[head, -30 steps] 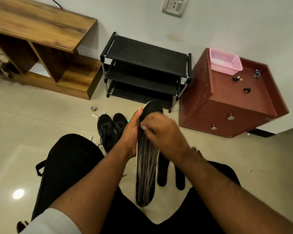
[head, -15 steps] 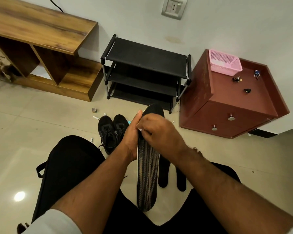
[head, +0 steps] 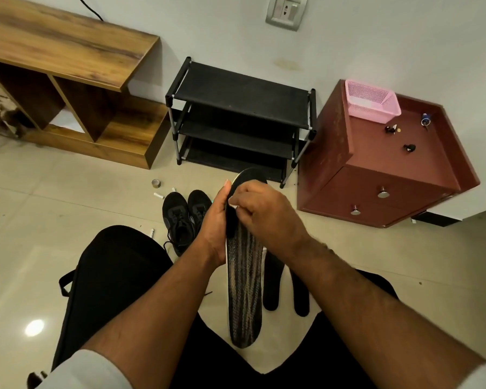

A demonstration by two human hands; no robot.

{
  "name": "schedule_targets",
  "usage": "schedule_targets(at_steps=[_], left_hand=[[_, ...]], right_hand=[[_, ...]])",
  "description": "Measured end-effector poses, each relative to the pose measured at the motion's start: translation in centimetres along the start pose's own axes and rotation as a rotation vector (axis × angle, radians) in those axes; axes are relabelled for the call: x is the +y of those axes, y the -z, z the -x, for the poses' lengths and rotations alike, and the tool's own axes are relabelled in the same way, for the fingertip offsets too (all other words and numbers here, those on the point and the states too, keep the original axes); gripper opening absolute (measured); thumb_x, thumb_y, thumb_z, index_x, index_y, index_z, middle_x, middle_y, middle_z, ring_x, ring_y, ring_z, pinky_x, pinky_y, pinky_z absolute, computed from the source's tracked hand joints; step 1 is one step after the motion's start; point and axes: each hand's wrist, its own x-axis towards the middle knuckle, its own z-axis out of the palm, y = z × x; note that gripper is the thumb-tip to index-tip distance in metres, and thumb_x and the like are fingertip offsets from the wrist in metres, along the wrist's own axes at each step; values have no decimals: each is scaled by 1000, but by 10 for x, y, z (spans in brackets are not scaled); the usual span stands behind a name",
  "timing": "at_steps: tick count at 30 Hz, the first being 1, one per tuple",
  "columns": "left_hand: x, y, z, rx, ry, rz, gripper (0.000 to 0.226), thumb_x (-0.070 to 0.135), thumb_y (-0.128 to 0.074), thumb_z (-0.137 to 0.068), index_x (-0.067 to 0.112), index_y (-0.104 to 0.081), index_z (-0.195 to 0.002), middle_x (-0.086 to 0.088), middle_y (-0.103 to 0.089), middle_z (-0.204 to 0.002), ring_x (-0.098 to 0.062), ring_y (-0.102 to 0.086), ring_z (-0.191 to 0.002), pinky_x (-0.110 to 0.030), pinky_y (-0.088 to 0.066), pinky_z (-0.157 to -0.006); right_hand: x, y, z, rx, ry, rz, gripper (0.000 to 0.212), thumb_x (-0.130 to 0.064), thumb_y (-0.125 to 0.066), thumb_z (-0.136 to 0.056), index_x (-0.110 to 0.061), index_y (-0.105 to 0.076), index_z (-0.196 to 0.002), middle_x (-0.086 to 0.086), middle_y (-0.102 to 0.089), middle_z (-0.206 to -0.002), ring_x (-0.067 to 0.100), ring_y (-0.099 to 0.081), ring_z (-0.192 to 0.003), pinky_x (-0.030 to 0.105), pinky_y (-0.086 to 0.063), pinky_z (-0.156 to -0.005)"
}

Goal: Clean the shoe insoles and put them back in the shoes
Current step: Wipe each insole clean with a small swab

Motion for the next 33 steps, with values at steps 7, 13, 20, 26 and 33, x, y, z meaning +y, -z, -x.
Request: schedule_targets(at_steps=[7, 13, 20, 26, 33], left_hand=[[8, -2, 0, 22, -139, -89, 56, 57, -38, -98, 12, -69, -108, -13, -76, -93, -22, -75, -83, -29, -60, -64], [1, -2, 2, 23, -83, -53, 59, 63, -43, -93, 15, -78, -103, -16, -73, -103, -26, -73, -88, -39, -56, -78], [5, 1, 0, 38, -120, -21, 61, 61, -42, -94, 13, -79, -89, -14, -75, -94, -25, -74, -83, -37, -56, -79], [3, 0, -2, -3, -80, -31, 62, 63, -43, -93, 13, -81, -90, -15, -73, -95, -25, -72, -84, -38, -53, -84], [1, -4, -1, -74, -28, 28, 63, 64, -38, -94, 16, -79, -98, -13, -72, -96, -25, -70, -84, -39, -54, -78]], right_hand=[[-12, -22, 48, -85, 81, 2, 25, -17, -51, -89, -5, -69, -101, 8, -66, -98, 17, -63, -88, 28, -54, -81], [16, -9, 12, -2, -6, 73, 27, -15, -47, -89, -4, -70, -98, 8, -65, -94, 20, -60, -84, 31, -53, -74], [6, -17, 31, -82, 68, 42, 16, -9, -60, -86, -5, -70, -97, 9, -67, -95, 18, -62, -85, 28, -52, -79], [17, -18, 34, -81, 82, 44, 24, -13, -49, -89, -4, -69, -98, 10, -67, -96, 19, -62, -87, 33, -54, -79], [36, 9, -11, -57, 66, 137, 34, -18, -39, -87, -4, -70, -88, 9, -65, -88, 23, -60, -81, 38, -53, -70]])
